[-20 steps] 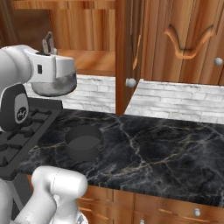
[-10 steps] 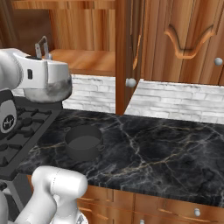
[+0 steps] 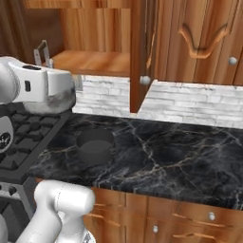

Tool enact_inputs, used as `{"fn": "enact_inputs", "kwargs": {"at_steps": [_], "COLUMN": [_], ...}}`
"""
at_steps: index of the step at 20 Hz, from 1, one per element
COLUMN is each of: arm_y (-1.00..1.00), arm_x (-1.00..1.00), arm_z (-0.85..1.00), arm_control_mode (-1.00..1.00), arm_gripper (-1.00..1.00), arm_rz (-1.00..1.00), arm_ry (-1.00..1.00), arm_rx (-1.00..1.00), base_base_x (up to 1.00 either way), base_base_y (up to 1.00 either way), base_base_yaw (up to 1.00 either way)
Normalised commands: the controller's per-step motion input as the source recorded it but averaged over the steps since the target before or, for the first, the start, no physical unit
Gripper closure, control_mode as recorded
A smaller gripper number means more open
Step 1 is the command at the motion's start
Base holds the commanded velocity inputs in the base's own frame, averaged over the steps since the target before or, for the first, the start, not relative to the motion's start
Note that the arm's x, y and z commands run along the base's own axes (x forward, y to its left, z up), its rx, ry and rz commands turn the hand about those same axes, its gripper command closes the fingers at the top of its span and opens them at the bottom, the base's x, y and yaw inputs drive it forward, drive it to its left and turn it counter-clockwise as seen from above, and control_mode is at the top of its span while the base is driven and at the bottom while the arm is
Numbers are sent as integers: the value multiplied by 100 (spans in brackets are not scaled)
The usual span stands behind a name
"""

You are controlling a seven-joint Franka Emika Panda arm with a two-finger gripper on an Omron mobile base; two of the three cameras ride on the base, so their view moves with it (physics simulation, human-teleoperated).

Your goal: Pick the kettle from the cabinet and place it on a stove burner. Then pick the pot from the counter and place it on another stove burner. Finally, turn both burners on.

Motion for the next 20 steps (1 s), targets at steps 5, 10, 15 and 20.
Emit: {"fn": "enact_inputs", "kwargs": {"at_steps": [5,10,15,20], "arm_y": [0,0,0,0], "arm_x": [0,0,0,0], "arm_z": [0,0,0,0], "arm_control_mode": [100,100,100,100], "arm_gripper": [100,100,100,100], "arm_rz": [0,0,0,0], "arm_ry": [0,0,0,0], "arm_rx": [0,0,0,0], "base_base_x": [-63,-52,-35,-35], "base_base_y": [37,70,94,93], "base_base_yaw": [0,-1,0,0]}}
